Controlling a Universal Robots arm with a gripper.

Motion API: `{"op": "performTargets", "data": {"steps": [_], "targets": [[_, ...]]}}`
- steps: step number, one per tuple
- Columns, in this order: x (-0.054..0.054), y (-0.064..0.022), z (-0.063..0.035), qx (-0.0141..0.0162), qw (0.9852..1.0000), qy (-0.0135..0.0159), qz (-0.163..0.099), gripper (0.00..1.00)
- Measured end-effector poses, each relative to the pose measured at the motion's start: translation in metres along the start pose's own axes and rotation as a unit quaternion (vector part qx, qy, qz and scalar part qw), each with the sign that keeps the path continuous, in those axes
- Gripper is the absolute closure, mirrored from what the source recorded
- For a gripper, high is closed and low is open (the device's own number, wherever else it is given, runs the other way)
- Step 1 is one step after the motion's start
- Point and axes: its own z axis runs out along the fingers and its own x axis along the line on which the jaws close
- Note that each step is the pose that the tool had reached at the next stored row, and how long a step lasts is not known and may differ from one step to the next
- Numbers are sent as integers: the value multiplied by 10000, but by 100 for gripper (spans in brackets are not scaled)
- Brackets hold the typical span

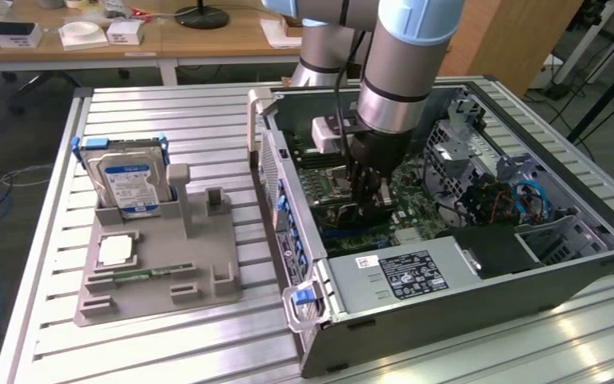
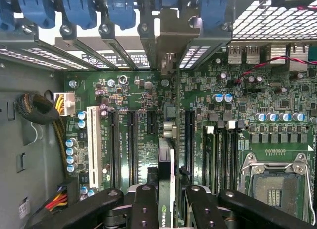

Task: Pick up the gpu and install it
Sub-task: 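Insert the gpu into the slot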

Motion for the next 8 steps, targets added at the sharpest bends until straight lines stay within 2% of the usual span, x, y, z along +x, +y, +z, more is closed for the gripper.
{"op": "performTargets", "data": {"steps": [8], "targets": [[0, 1, 60, -2, 10000, 14, 0, 74]]}}
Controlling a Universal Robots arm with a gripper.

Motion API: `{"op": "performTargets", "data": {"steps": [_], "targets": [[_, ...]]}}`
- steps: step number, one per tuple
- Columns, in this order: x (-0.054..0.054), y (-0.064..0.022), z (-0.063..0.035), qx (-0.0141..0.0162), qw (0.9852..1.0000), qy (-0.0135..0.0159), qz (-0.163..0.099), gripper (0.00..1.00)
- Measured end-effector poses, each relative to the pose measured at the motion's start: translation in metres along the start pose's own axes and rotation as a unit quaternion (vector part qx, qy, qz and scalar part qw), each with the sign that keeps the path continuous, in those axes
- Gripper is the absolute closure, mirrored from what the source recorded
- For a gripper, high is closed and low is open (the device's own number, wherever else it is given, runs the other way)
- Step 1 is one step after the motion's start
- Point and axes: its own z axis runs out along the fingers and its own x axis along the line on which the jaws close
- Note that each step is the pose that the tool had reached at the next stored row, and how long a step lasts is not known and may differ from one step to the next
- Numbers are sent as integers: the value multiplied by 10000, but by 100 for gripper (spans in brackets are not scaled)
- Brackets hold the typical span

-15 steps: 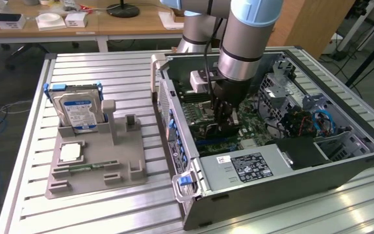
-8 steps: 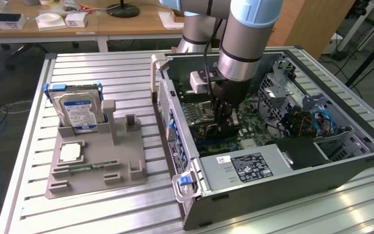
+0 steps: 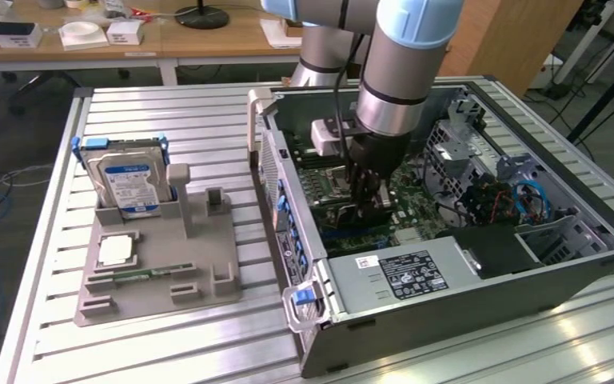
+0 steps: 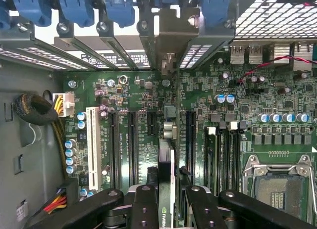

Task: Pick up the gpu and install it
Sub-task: 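Insert the gpu into the slot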

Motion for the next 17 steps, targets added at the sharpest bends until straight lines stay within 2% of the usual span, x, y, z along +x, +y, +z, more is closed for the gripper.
{"op": "performTargets", "data": {"steps": [8, 11, 13, 17], "targets": [[-4, -2, 2, -1, 10000, 6, 0, 74], [-4, -2, -38, 11, 10000, -16, 1, 74], [1, -2, -75, 5, 10000, -3, 0, 74], [0, -2, -77, 4, 10000, -2, 0, 74]]}}
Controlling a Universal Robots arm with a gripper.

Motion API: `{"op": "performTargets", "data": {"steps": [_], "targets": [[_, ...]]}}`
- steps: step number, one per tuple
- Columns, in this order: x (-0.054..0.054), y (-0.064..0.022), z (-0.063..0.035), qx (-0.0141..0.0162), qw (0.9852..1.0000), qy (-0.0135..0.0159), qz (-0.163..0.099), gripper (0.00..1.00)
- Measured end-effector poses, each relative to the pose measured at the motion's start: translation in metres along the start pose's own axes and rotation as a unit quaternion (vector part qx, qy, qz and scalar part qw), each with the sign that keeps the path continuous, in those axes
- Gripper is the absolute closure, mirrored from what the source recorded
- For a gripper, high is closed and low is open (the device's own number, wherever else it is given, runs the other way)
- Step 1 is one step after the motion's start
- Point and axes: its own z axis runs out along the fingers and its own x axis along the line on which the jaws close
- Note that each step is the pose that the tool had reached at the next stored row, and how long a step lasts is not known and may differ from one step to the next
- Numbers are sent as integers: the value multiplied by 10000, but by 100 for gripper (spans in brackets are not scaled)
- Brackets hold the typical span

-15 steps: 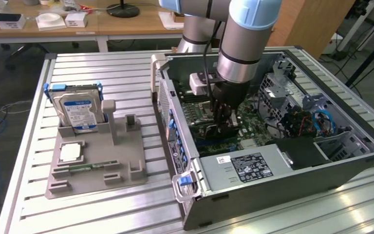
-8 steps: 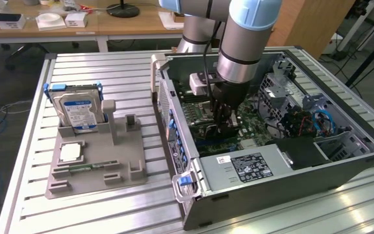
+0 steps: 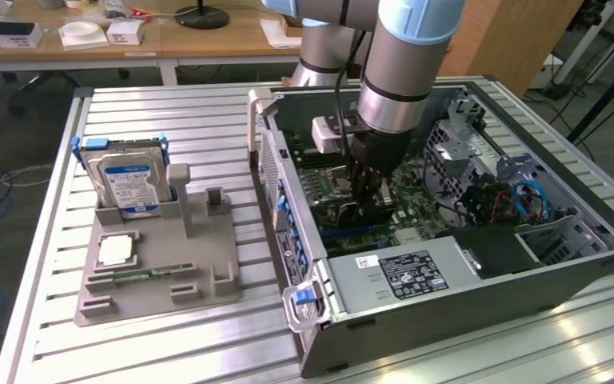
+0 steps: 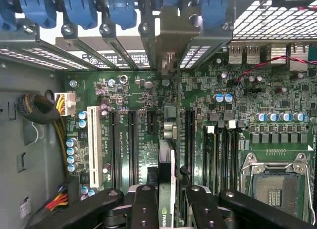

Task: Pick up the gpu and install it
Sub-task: 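Insert the gpu into the slot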

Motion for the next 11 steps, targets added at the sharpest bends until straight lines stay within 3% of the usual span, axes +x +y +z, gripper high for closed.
{"op": "performTargets", "data": {"steps": [11], "targets": [[-14, 1, 3, -1, 10000, 3, 0, 74]]}}
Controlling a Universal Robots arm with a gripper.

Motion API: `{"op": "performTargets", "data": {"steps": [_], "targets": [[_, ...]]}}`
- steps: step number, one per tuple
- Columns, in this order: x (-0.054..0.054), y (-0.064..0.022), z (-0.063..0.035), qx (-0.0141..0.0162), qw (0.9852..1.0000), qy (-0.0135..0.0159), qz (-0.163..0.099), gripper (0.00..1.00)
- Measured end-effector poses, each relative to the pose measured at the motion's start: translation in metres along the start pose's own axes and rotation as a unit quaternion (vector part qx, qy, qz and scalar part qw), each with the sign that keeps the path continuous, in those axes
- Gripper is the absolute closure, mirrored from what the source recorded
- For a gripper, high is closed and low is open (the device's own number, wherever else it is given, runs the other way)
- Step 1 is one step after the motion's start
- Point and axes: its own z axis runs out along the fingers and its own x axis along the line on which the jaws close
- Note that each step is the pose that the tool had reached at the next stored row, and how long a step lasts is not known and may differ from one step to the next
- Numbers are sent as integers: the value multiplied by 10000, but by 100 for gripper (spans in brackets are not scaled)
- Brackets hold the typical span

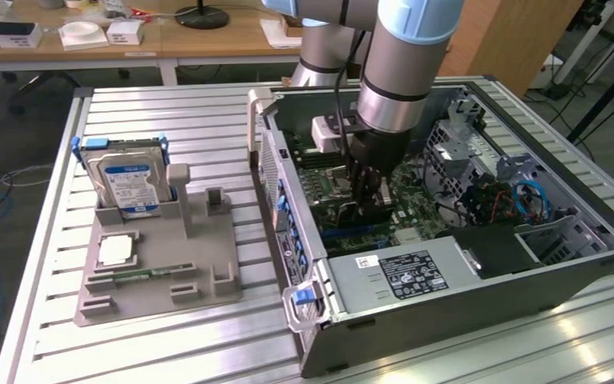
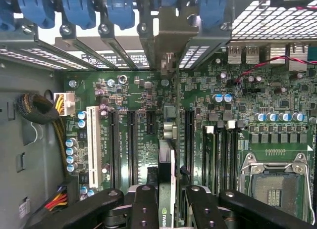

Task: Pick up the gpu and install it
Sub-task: 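Insert the gpu into the slot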

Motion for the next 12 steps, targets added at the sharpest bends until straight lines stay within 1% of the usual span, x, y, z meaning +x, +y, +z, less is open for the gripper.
{"op": "performTargets", "data": {"steps": [12], "targets": [[-5, 1, 51, 0, 10000, -1, -1, 74]]}}
